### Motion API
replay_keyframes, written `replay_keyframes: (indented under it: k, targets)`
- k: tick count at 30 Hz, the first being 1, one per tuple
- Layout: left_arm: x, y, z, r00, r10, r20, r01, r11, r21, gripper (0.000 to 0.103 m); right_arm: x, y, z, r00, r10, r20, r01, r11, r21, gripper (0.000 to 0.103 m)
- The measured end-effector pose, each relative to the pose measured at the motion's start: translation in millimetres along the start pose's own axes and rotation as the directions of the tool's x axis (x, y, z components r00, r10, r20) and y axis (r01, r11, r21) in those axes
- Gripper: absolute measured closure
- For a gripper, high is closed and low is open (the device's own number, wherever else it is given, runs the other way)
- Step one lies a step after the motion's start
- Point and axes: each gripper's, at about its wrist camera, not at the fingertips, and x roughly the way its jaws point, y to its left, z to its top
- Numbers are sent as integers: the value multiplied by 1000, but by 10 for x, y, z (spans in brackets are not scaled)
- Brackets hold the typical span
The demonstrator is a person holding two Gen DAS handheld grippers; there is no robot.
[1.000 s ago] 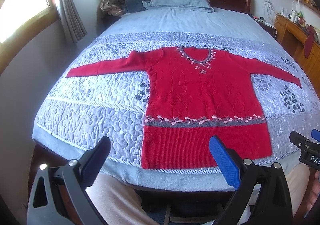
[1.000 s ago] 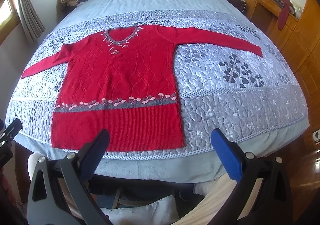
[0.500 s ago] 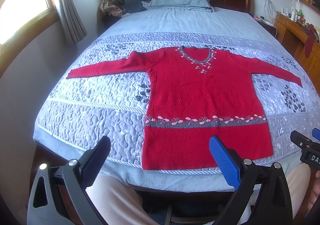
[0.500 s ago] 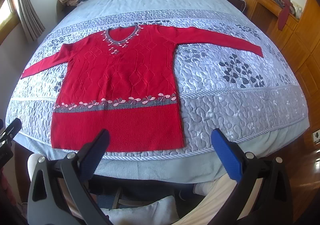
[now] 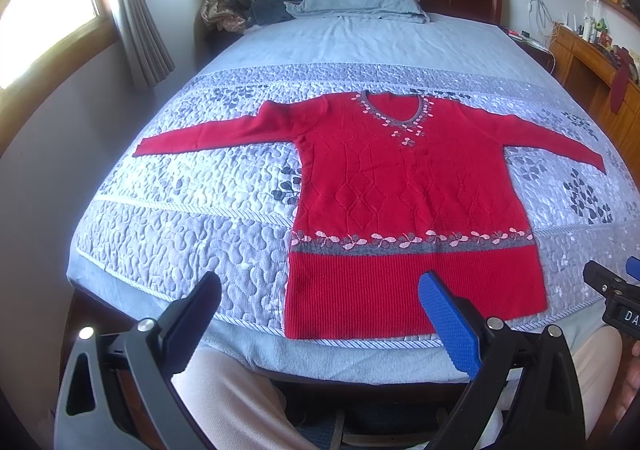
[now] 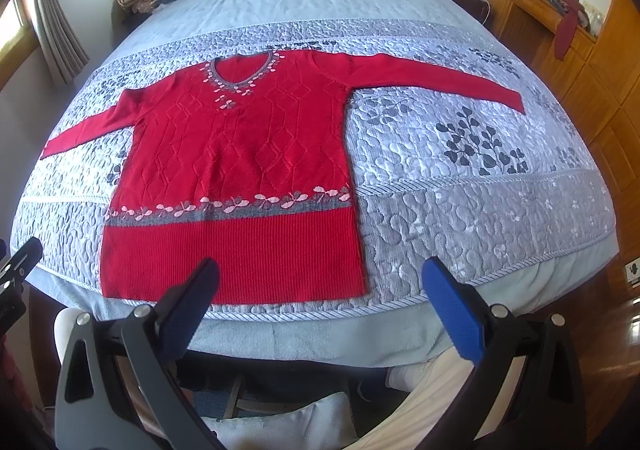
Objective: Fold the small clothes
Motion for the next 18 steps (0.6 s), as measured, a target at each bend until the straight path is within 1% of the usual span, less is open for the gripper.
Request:
replay_keyframes:
  k: [18]
  targets:
    - [19, 12, 1, 1000, 5, -3, -5, 1000, 1, 4, 31, 3, -6, 1000, -5, -6, 5, 1000, -2, 3]
